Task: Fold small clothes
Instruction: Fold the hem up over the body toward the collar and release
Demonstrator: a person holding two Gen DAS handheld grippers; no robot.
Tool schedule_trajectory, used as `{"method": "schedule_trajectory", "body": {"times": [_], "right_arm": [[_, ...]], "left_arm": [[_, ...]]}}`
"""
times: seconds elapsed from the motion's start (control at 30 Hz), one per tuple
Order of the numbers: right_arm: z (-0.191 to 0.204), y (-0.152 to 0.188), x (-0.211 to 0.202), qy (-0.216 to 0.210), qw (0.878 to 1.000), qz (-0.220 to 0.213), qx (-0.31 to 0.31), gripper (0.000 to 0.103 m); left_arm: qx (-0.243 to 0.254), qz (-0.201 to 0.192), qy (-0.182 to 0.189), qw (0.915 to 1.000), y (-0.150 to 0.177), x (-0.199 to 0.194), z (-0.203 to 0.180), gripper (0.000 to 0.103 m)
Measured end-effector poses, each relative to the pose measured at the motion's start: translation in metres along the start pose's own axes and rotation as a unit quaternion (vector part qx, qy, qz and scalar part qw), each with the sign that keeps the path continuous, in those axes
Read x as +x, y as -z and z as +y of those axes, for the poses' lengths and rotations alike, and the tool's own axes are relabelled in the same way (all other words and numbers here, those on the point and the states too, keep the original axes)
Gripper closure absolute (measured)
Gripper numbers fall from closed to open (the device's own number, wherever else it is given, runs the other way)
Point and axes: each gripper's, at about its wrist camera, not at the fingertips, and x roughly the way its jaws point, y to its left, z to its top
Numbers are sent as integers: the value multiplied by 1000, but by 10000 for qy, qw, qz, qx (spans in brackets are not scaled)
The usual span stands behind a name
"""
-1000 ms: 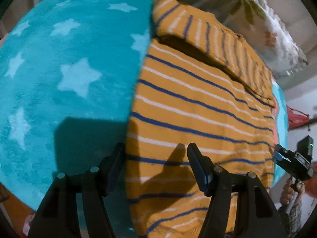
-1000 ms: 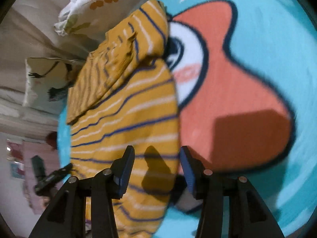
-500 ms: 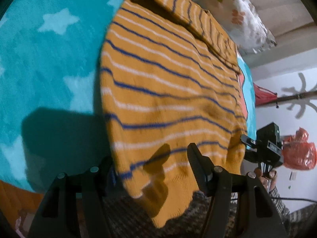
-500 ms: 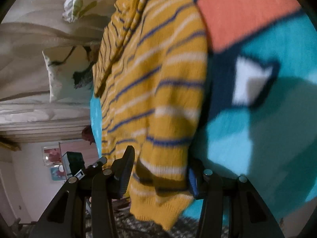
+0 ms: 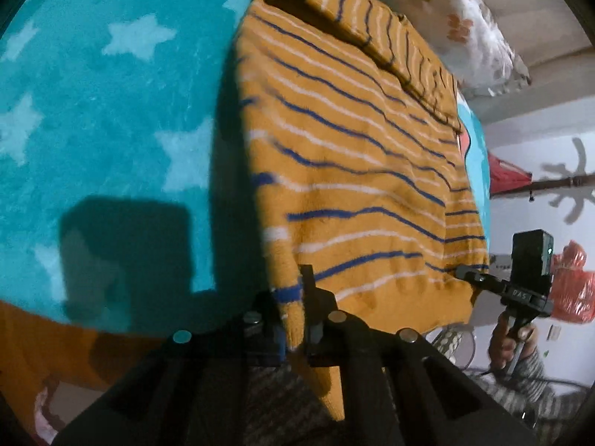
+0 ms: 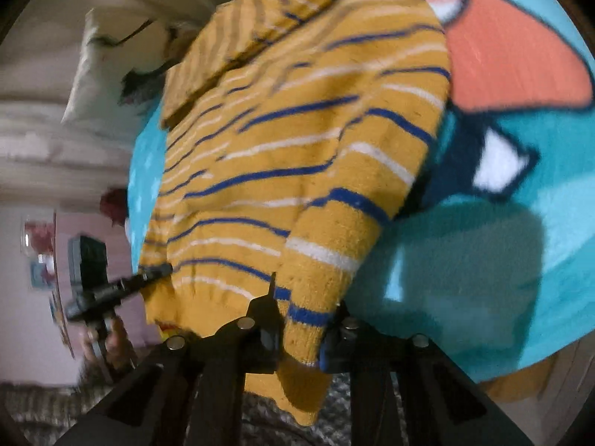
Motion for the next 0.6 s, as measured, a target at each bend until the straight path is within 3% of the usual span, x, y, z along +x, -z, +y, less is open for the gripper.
{"method": "schedule_trajectory", "body": {"times": [0.1,0.2,0.33,0.6], "right_arm": [[-5,22,-4,165,9980,574,-219,91],[-24,40,-3,57,9957,917,143,91],[-33,34,0,-188,9955,848,369,91],[-27,4,-12,-382,9972,639,19,90]], "left_arm": [[-191,218,65,9996,20,3,3,99],[-457,383,98,9982,32,13,7,99],[-765,196,171,9967,29,7,15,99],[-719,-294,247,9967,16,-14,1,99]]}}
